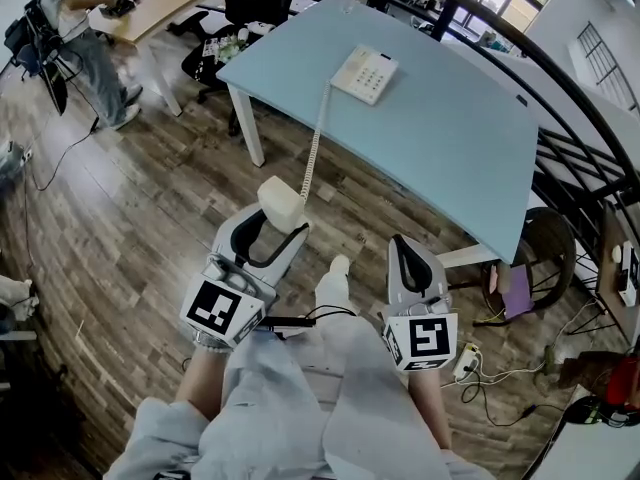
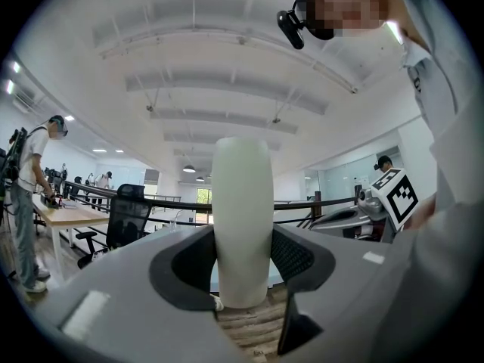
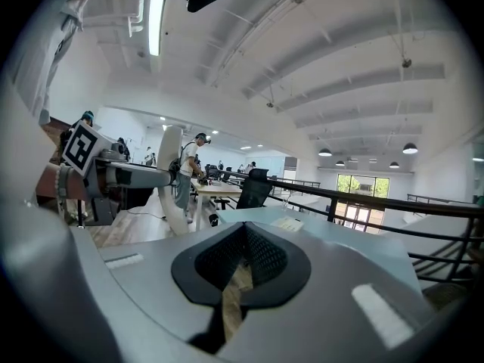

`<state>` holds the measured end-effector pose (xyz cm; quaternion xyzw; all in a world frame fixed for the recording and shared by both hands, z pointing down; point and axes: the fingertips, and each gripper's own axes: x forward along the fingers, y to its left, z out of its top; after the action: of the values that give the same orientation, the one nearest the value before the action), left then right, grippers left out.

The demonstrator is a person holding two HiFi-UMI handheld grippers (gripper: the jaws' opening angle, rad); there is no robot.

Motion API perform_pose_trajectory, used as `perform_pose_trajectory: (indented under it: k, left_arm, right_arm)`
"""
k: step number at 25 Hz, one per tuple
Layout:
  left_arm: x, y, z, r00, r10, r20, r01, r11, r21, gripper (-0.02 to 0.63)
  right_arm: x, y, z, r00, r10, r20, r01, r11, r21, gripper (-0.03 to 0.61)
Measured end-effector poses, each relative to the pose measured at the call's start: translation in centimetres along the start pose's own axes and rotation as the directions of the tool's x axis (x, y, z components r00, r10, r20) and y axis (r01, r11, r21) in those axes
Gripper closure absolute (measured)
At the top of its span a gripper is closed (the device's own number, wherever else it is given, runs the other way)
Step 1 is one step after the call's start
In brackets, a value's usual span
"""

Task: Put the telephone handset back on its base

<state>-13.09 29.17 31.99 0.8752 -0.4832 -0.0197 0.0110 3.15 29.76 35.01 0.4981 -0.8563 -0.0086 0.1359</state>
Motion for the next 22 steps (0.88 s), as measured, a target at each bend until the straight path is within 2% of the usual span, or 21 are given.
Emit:
perform_pose_trajectory:
  k: [6, 11, 22]
  left_arm:
    - [2.1, 1.1, -0.4, 1.000, 0.006, -0.007, -0.006, 1.000, -0.002, 0.393]
    - [5.0, 3.0, -0.7, 1.000, 0.025, -0.009, -0.025, 1.000, 0.001, 0.393]
    - [15.9, 7.9, -1.0, 0.994, 0.107, -0.024, -0.108, 0.994, -0.028, 0.393]
  right_arm:
    - [1.9, -1.9, -0.6, 1.000, 0.001, -0.004, -0.001, 1.000, 0.010, 0.580]
    - [5.6, -4.4, -0.6, 1.000, 0.020, 0.001, -0.020, 1.000, 0.016, 0.580]
    - [16.9, -12.3, 0.7, 0.992, 0.128, -0.012, -0.128, 0.992, -0.005, 0.580]
